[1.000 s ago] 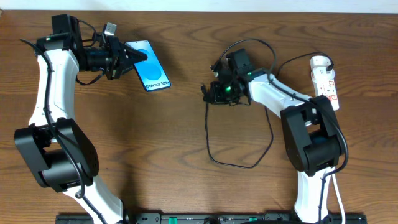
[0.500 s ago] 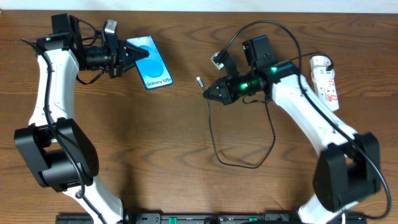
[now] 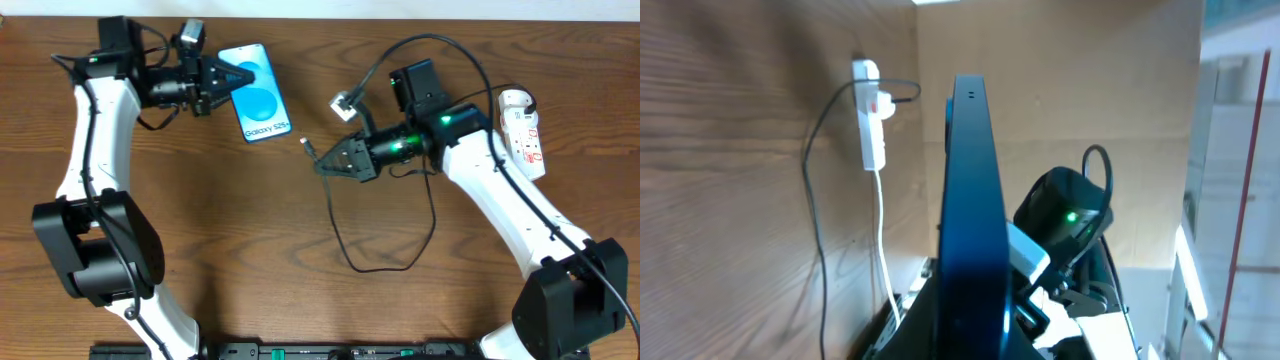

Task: Plug charger to phone and switch on socket
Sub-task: 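Grasp the cable connector with the right gripper and lift it left, then align the connector under the phone's bottem port with the right gripper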

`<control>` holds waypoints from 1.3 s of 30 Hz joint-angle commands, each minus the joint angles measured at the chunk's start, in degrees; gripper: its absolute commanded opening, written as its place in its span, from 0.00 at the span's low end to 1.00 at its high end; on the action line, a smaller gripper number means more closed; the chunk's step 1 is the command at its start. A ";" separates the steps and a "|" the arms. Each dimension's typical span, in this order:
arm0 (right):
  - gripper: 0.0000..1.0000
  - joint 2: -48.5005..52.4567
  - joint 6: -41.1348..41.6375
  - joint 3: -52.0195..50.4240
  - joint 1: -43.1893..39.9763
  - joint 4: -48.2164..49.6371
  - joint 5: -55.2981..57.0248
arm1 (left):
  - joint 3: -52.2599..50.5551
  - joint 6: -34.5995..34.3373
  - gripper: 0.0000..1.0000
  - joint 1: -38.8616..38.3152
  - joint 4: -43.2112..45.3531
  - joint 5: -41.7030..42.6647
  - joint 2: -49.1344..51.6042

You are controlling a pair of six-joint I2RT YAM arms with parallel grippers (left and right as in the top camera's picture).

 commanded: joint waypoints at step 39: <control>0.01 -0.79 31.56 -0.59 6.21 19.78 4.70 | 0.70 -21.44 0.07 1.62 22.58 0.92 -1.62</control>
